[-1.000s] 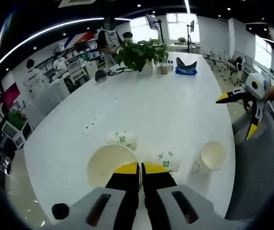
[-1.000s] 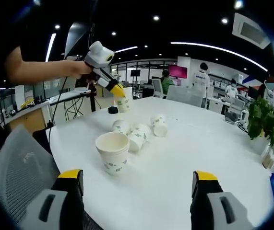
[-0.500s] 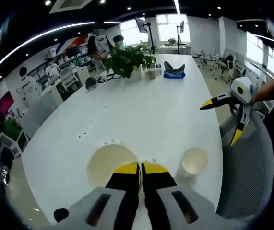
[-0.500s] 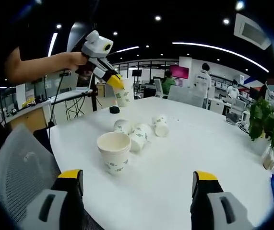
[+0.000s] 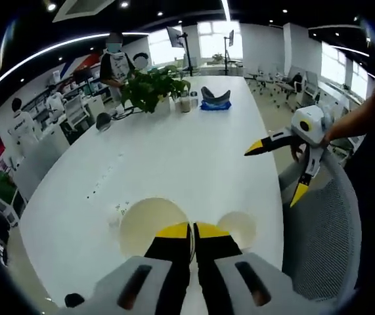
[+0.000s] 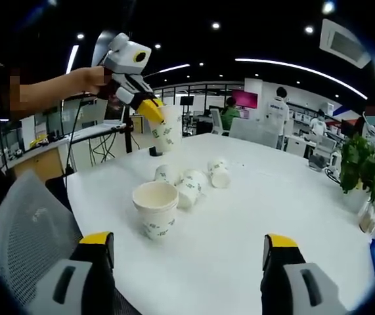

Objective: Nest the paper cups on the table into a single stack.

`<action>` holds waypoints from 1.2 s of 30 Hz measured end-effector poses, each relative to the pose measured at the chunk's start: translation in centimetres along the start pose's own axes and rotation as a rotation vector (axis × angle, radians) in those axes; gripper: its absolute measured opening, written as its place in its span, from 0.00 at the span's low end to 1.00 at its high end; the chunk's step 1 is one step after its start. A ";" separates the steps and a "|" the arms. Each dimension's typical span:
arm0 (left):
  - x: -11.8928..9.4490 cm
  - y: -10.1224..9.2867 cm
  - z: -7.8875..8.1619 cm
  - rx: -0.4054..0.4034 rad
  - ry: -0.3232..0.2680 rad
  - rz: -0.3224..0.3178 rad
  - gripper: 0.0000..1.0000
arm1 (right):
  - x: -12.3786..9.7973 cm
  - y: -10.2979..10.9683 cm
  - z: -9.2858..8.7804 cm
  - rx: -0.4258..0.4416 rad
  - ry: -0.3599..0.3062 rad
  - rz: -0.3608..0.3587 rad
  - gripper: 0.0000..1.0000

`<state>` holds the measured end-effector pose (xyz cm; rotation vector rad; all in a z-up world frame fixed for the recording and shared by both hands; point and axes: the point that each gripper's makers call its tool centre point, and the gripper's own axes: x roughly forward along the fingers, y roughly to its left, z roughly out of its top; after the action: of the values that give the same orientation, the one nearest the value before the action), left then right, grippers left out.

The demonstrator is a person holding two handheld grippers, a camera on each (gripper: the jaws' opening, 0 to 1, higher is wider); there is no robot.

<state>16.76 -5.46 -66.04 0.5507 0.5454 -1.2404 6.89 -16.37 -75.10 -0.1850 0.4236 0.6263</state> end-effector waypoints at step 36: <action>3.6 -6.7 -0.9 0.049 0.053 -0.176 0.00 | 0.1 -0.4 -0.4 -0.004 0.004 -0.003 0.94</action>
<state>11.07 -8.98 -69.64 0.5880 0.6200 -1.4121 7.02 -16.73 -75.47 -0.1909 0.4263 0.6241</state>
